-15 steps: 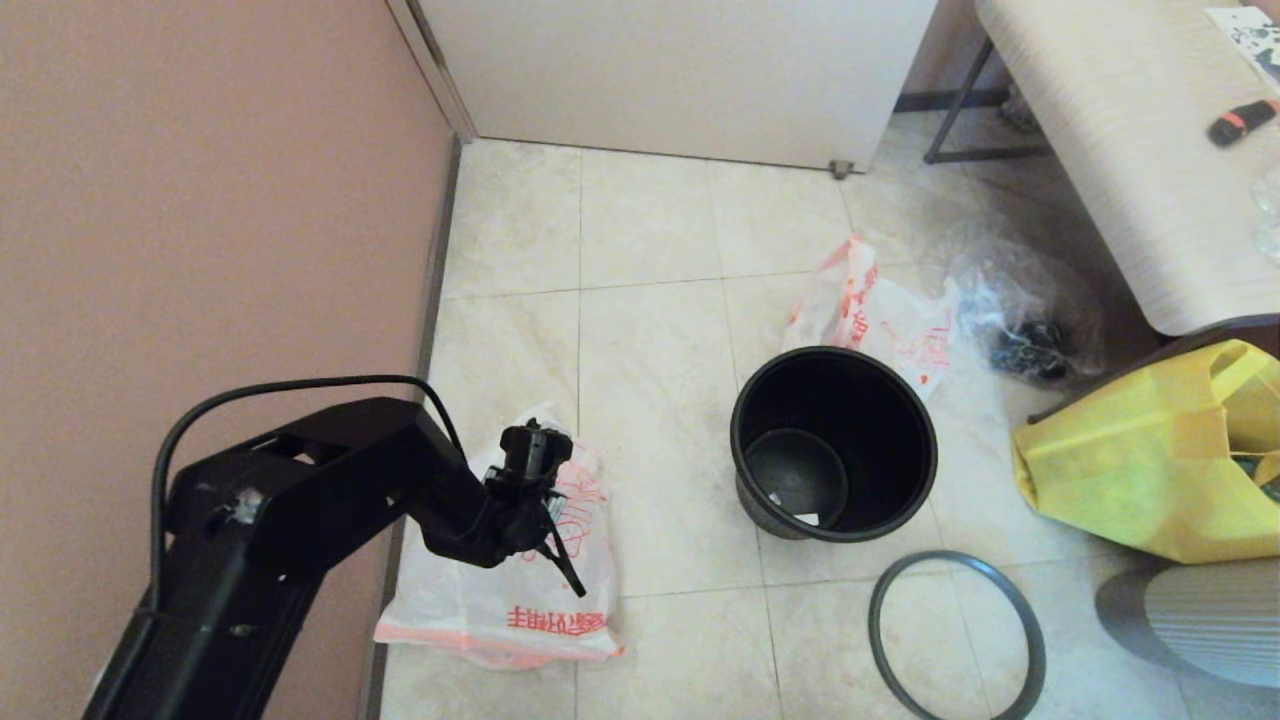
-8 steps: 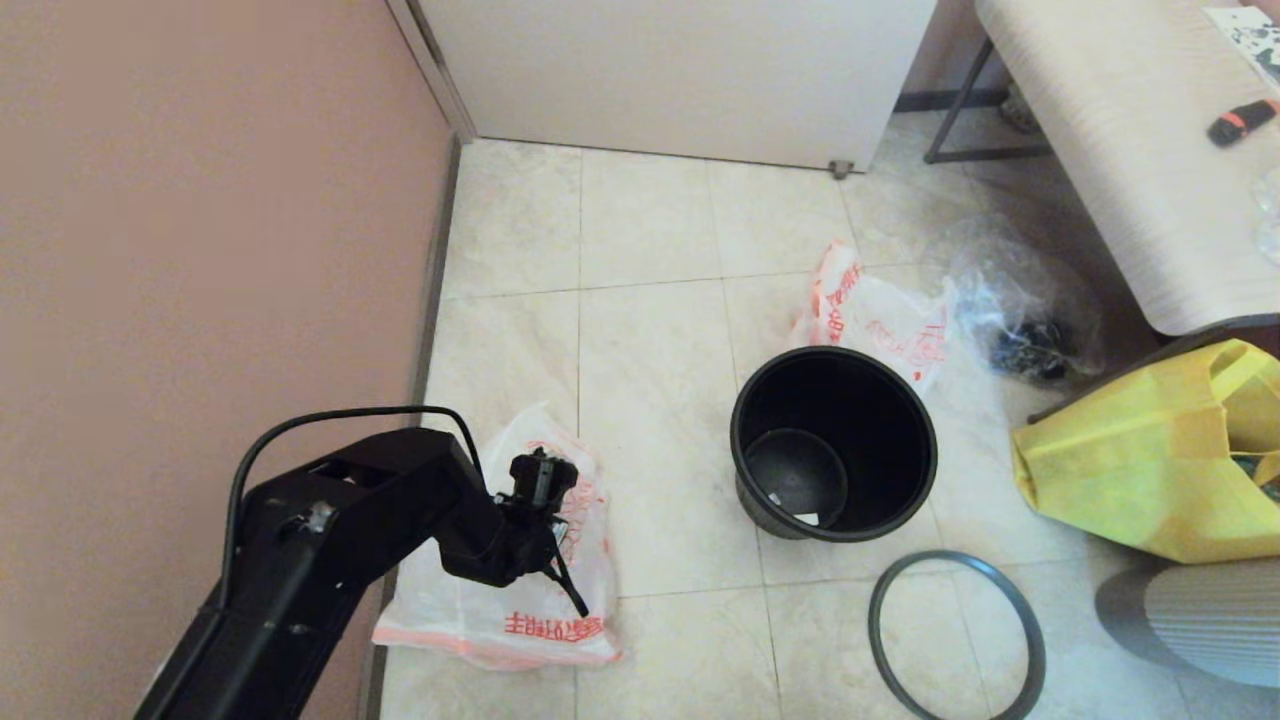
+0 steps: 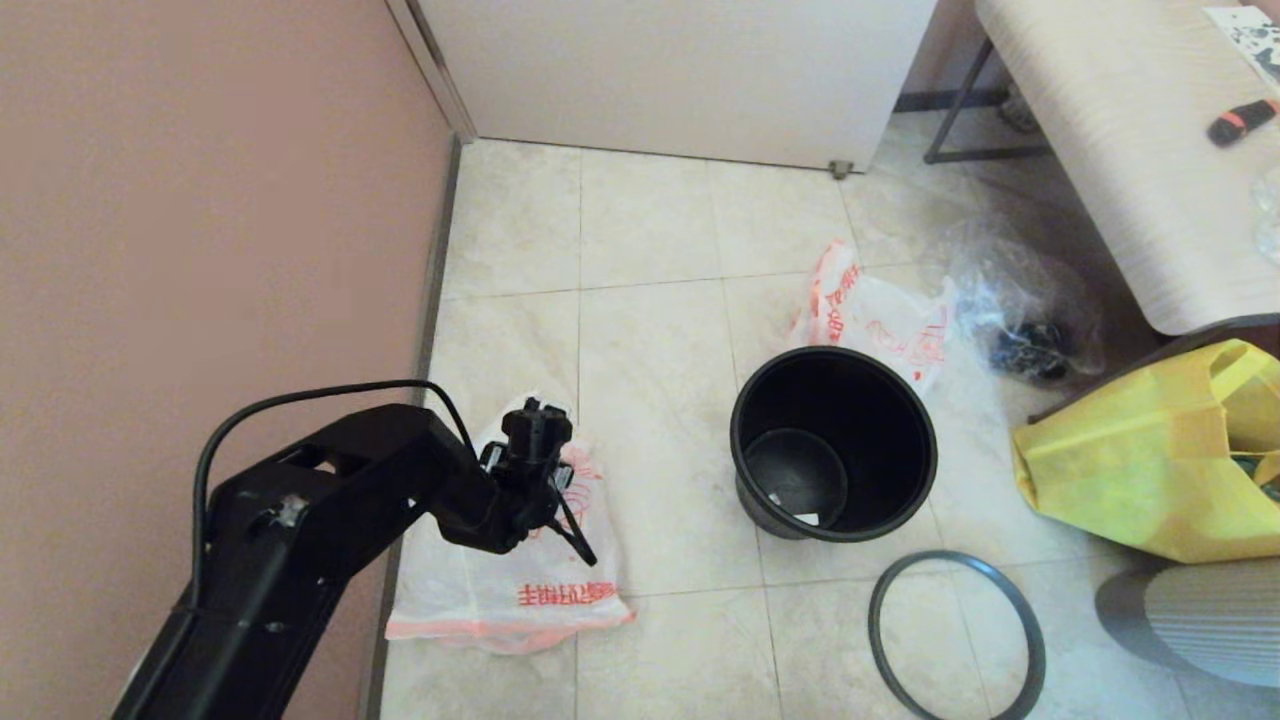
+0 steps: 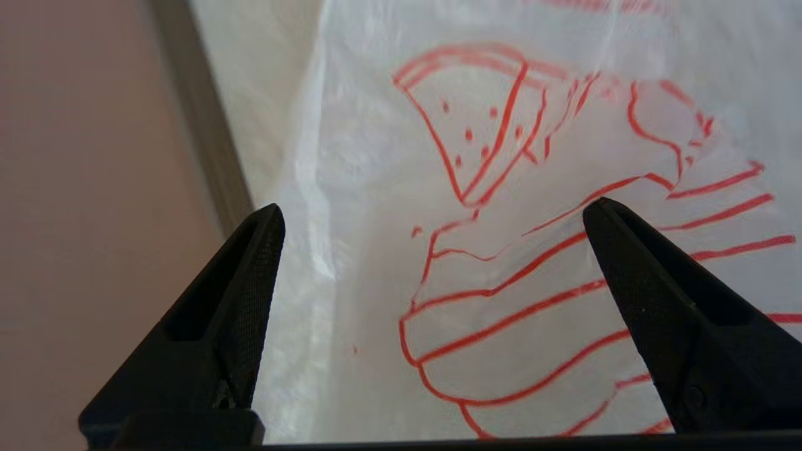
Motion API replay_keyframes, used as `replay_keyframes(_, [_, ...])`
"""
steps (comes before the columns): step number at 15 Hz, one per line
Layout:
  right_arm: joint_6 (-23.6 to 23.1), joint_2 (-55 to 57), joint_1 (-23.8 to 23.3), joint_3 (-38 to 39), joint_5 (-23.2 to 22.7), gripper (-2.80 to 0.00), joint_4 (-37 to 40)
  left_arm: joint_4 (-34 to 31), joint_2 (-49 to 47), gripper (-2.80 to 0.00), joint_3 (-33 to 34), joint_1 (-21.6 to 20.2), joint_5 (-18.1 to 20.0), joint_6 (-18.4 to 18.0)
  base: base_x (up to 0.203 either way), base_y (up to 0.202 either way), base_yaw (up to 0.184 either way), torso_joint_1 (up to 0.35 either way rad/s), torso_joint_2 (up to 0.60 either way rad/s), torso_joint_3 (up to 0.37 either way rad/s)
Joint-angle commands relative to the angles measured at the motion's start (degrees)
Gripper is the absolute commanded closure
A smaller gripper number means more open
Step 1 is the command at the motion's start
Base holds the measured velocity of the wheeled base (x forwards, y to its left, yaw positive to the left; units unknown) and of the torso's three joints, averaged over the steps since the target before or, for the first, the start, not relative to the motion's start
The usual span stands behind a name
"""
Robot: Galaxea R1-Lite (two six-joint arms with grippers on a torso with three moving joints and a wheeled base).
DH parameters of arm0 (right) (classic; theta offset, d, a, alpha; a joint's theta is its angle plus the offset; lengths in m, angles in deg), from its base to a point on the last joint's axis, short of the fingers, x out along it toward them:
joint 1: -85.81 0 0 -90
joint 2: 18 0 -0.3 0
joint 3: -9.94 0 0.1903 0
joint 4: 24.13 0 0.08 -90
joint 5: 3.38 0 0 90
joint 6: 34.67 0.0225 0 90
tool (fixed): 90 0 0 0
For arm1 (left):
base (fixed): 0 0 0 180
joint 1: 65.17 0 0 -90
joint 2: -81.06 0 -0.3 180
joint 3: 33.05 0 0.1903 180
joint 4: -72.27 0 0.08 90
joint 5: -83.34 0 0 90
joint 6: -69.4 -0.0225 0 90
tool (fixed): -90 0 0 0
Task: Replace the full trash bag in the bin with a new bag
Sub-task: Pick up a new trash bag
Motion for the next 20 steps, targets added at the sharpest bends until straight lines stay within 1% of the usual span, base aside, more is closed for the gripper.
replay_keyframes(1, [-0.01, 0.07, -0.02, 0.0, 0.0, 0.0, -0.02, 0.25, -0.63, -2.8, -3.09, -0.67, -0.34, -0.1, 0.0, 0.0, 0.0, 0.0, 0.0, 0.0])
replay_keyframes(3, [-0.01, 0.07, 0.07, 0.0, 0.0, 0.0, -0.02, 0.33, -3.09, -2.8, -7.29, -1.91, -1.43, 0.0, 0.0, 0.0, 0.0, 0.0, 0.0, 0.0])
replay_keyframes(4, [-0.01, 0.07, 0.07, 0.0, 0.0, 0.0, -0.02, 0.7, -3.82, -2.8, -8.65, -2.49, -2.38, 1.02, 0.0, 0.0, 0.0, 0.0, 0.0, 0.0])
replay_keyframes(5, [-0.01, 0.07, -0.01, 0.0, 0.0, 0.0, -0.02, 0.84, -3.34, -2.8, -8.5, -2.49, -2.66, 3.35, 0.0, 0.0, 0.0, 0.0, 0.0, 0.0])
replay_keyframes(6, [-0.01, 0.07, 0.06, 0.0, 0.0, 0.0, -0.02, 0.68, -2.32, -2.8, -6.94, -2.01, -2.6, 4.25, 0.0, 0.0, 0.0, 0.0, 0.0, 0.0])
replay_keyframes(7, [-0.01, 0.07, 0.07, 0.0, 0.0, 0.0, -0.02, 0.36, -1.04, -2.8, -3.8, -1.17, -2.16, 4.58, 0.0, 0.0, 0.0, 0.0, 0.0, 0.0])
replay_keyframes(8, [-0.01, 0.07, 0.03, 0.0, 0.0, 0.0, 0.01, -0.51, -0.32, -2.8, -1.37, -0.05, -1.58, 4.78, 0.0, 0.0, 0.0, 0.0, 0.0, 0.0])
replay_keyframes(9, [-0.01, 0.07, -0.02, 0.0, 0.0, 0.0, -0.02, -1.75, -0.7, -2.8, -1.09, 0.31, -1.28, 4.87, 0.0, 0.0, 0.0, 0.0, 0.0, 0.0])
replay_keyframes(11, [-0.01, 0.07, 0.07, 0.0, 0.0, 0.0, 0.07, -4.58, -3.58, -2.8, -2.98, -0.25, -0.99, 5.02, 0.0, 0.0, 0.0, 0.0, 0.0, 0.0])
replay_keyframes(13, [-0.01, 0.07, 0.07, 0.0, 0.0, 0.0, -0.02, -5.23, -5.87, -2.8, -4.43, -1.26, -0.81, 5.01, 0.0, 0.0, 0.0, 0.0, 0.0, 0.0])
replay_keyframes(16, [-0.01, 0.07, 0.03, 0.0, 0.0, 0.0, 0.04, -5.64, -8.67, -2.8, -8.4, -2.35, -0.02, 4.99, 0.0, 0.0, 0.0, 0.0, 0.0, 0.0])
replay_keyframes(18, [-0.01, 0.07, 0.07, 0.0, 0.0, 0.0, 0.05, -7.82, -10.34, -2.8, -10.06, -2.74, 0.0, 4.98, 0.0, 0.0, 0.0, 0.0, 0.0, 0.0])
replay_keyframes(19, [-0.01, 0.07, 0.05, 0.0, 0.0, 0.0, 0.06, -7.99, -11.13, 0.0, -10.77, -2.84, 0.0, 5.06, 0.0, 0.0, 0.0, 0.0, 0.0, 0.0])
replay_keyframes(20, [-0.01, 0.07, 0.07, 0.0, 0.0, 0.0, -0.02, -8.03, -11.36, 0.0, -10.87, -2.82, 0.0, 5.08, 0.0, 0.0, 0.0, 0.0, 0.0, 0.0])
